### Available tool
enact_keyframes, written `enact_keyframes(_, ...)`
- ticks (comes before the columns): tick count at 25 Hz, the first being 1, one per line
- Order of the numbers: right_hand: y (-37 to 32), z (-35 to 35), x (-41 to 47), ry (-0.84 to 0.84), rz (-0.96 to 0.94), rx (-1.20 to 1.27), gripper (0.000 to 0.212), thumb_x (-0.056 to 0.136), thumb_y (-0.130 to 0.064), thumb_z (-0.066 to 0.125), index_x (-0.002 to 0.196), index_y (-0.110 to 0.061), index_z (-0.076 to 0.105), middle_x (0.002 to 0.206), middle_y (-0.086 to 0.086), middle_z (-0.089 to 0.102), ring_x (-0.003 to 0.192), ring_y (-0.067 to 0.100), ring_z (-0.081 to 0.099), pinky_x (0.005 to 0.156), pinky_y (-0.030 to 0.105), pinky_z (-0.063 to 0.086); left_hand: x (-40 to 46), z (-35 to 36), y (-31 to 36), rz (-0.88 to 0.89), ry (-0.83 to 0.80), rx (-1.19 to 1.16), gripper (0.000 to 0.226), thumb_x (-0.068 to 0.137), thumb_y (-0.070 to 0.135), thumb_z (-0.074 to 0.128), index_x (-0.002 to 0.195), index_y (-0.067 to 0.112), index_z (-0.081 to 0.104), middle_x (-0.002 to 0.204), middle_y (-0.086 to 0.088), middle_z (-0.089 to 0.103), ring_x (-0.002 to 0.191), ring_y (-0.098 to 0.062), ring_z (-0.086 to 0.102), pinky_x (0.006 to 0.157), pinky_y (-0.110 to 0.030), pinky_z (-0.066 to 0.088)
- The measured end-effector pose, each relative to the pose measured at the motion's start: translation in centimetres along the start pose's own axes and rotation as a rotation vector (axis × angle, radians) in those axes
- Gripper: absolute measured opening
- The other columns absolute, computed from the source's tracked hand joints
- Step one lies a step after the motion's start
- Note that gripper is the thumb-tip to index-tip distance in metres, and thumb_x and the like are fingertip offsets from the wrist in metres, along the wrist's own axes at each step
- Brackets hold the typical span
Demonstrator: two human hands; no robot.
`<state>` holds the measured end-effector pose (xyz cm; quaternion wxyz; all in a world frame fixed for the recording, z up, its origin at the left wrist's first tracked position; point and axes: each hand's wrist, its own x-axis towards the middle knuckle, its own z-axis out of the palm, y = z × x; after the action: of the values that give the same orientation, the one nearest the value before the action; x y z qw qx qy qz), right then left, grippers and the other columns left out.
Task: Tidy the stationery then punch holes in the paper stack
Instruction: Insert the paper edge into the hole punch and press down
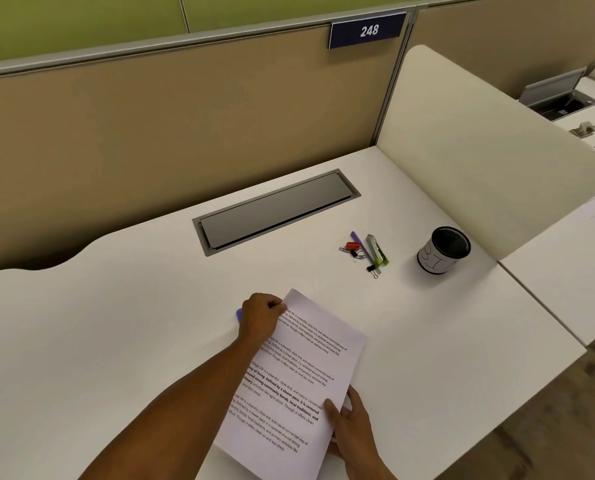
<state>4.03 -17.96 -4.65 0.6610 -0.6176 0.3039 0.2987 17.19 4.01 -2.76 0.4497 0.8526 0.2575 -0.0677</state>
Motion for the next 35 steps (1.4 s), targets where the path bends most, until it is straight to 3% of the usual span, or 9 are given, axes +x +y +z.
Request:
enact_keyframes(2, -0.3, 0.1, 0.1, 0.0, -0.041, -0.049, 0.058, 0.097, -0.008, 0.06, 0.135, -0.047, 0.038, 0.119, 0.005, 0.073, 0.103, 0.029, 0.072, 0.083, 0.057, 0.059, 0.1, 0.4, -0.2, -0.01, -0.002, 0.014, 0.015, 0.088, 0.017, 0.07, 0.098, 0.008, 0.078, 0.1, -0.005, 0.076, 0.085, -0.008, 0.061, 0.077, -0.02, 0.042)
enact_keyframes(6, -0.7, 0.0, 0.7, 0.001, -0.089, -0.157, 0.075, 0.099, -0.01, 0.057, 0.155, -0.039, 0.014, 0.143, 0.007, 0.055, 0.121, 0.029, 0.06, 0.102, 0.058, 0.049, 0.5, 1.4, -0.7, -0.02, -0.055, 0.049, 0.015, 0.09, 0.015, 0.068, 0.093, 0.004, 0.078, 0.091, -0.01, 0.076, 0.073, -0.011, 0.059, 0.061, -0.012, 0.037)
enact_keyframes(10, -1.5, -0.1, 1.3, 0.007, -0.107, -0.264, 0.078, 0.099, -0.02, 0.057, 0.157, -0.038, 0.007, 0.153, 0.001, 0.043, 0.131, 0.027, 0.052, 0.108, 0.057, 0.046, 0.9, 2.4, -1.1, -0.048, -0.093, 0.075, 0.025, 0.094, 0.016, 0.064, 0.108, -0.003, 0.072, 0.105, -0.021, 0.074, 0.097, -0.03, 0.068, 0.082, -0.03, 0.047)
enact_keyframes(13, -1.8, -0.1, 1.6, 0.016, -0.08, -0.315, 0.085, 0.099, -0.023, 0.057, 0.157, -0.04, -0.004, 0.153, -0.003, 0.039, 0.131, 0.027, 0.049, 0.11, 0.056, 0.044, 1.1, 2.9, -1.2, -0.045, -0.096, 0.103, 0.028, 0.096, 0.018, 0.06, 0.114, -0.002, 0.07, 0.108, -0.018, 0.073, 0.103, -0.031, 0.068, 0.091, -0.035, 0.05)
enact_keyframes(18, -1.9, 0.2, 1.8, 0.032, -0.077, -0.331, 0.096, 0.098, -0.024, 0.059, 0.152, -0.046, -0.016, 0.138, -0.007, 0.041, 0.116, 0.023, 0.054, 0.108, 0.053, 0.047, 0.9, 3.6, -1.0, -0.029, -0.1, 0.162, 0.034, 0.099, 0.019, 0.055, 0.128, 0.002, 0.062, 0.119, -0.016, 0.07, 0.11, -0.029, 0.066, 0.099, -0.037, 0.051)
enact_keyframes(22, -2.1, 0.3, 2.0, 0.027, -0.104, -0.432, 0.09, 0.099, -0.027, 0.057, 0.154, -0.04, -0.013, 0.152, 0.002, 0.041, 0.125, 0.027, 0.054, 0.108, 0.05, 0.047, 0.8, 3.7, -1.3, -0.015, -0.131, 0.173, 0.037, 0.1, 0.017, 0.052, 0.134, 0.003, 0.057, 0.122, -0.016, 0.068, 0.111, -0.029, 0.065, 0.099, -0.036, 0.051)
enact_keyframes(27, -1.9, -0.1, 2.1, 0.021, -0.105, -0.376, 0.083, 0.1, -0.018, 0.054, 0.156, -0.036, -0.004, 0.149, 0.004, 0.044, 0.126, 0.029, 0.054, 0.106, 0.052, 0.049, 1.1, 3.6, -1.5, -0.006, -0.123, 0.192, 0.03, 0.101, 0.015, 0.051, 0.125, 0.002, 0.064, 0.114, -0.017, 0.071, 0.104, -0.029, 0.067, 0.094, -0.037, 0.053)
enact_keyframes(31, -0.9, -0.5, 2.5, 0.101, -0.042, -0.182, 0.05, 0.095, -0.011, 0.06, 0.136, -0.026, 0.036, 0.115, 0.004, 0.07, 0.101, 0.024, 0.069, 0.092, 0.053, 0.058, 1.6, 3.2, -1.1, -0.007, -0.087, 0.172, 0.025, 0.099, 0.011, 0.054, 0.117, -0.001, 0.067, 0.111, -0.018, 0.072, 0.103, -0.029, 0.067, 0.085, -0.03, 0.049)
enact_keyframes(35, -0.2, -0.8, 2.4, -0.051, 0.065, -0.047, 0.023, 0.098, -0.009, 0.057, 0.119, -0.013, 0.066, 0.106, 0.007, 0.078, 0.092, 0.031, 0.076, 0.071, 0.043, 0.063, 2.3, 2.3, -0.3, -0.007, -0.048, 0.143, 0.016, 0.095, 0.012, 0.06, 0.1, 0.002, 0.071, 0.1, -0.015, 0.074, 0.096, -0.029, 0.068, 0.076, -0.028, 0.046)
